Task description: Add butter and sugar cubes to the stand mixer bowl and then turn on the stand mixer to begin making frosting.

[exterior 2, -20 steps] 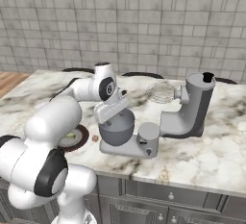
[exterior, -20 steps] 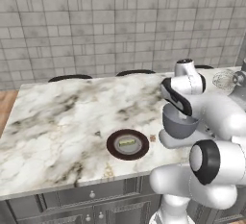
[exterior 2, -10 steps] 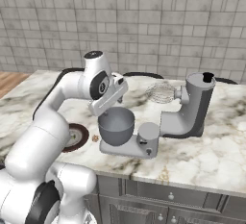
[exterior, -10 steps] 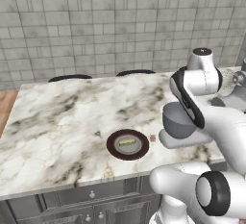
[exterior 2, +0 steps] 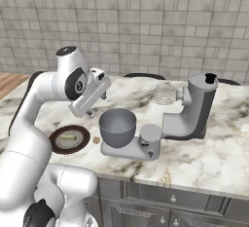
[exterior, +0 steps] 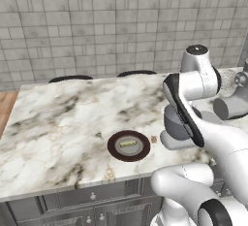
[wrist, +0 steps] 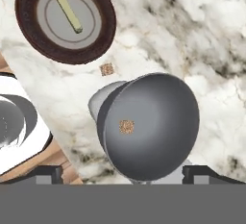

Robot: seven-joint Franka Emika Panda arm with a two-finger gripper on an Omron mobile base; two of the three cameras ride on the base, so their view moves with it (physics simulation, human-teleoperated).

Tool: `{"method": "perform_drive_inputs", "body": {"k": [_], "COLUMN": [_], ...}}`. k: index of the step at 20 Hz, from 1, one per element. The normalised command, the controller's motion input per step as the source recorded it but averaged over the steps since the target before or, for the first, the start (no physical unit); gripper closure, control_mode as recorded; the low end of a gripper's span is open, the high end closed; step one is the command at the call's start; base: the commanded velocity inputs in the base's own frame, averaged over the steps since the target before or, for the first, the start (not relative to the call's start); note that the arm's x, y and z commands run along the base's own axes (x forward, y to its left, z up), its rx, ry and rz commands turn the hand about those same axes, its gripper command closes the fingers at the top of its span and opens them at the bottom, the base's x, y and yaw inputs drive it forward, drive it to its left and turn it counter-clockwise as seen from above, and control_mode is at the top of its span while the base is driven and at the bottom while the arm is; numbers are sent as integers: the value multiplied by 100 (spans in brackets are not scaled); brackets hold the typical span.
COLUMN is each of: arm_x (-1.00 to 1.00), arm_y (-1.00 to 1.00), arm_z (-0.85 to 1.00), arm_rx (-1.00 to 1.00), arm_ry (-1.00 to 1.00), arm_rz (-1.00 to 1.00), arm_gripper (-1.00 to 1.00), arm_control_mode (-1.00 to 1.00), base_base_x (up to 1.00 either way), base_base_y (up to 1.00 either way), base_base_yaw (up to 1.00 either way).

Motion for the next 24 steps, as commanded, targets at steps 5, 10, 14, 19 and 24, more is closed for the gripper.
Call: {"method": "perform_drive_inputs", "body": {"k": [5,10,14,19,24], "arm_x": [-20,-12,0,0,0], "arm_y": [51,45,36,5,0], "arm_z": [-3,-11,-42,-58,-49], "arm_rx": [-7,-5,-8,-7,-1], "arm_ry": [0,3,15,18,13], "arm_rz": [8,6,7,4,2], "arm_gripper": [-100,-100,-100,-100,-100], "arm_control_mode": [-100,-100,-100,-100,-100], "base_base_x": [0,0,0,0,0], "base_base_y": [0,0,0,0,0], "base_base_yaw": [0,0,0,0,0]}}
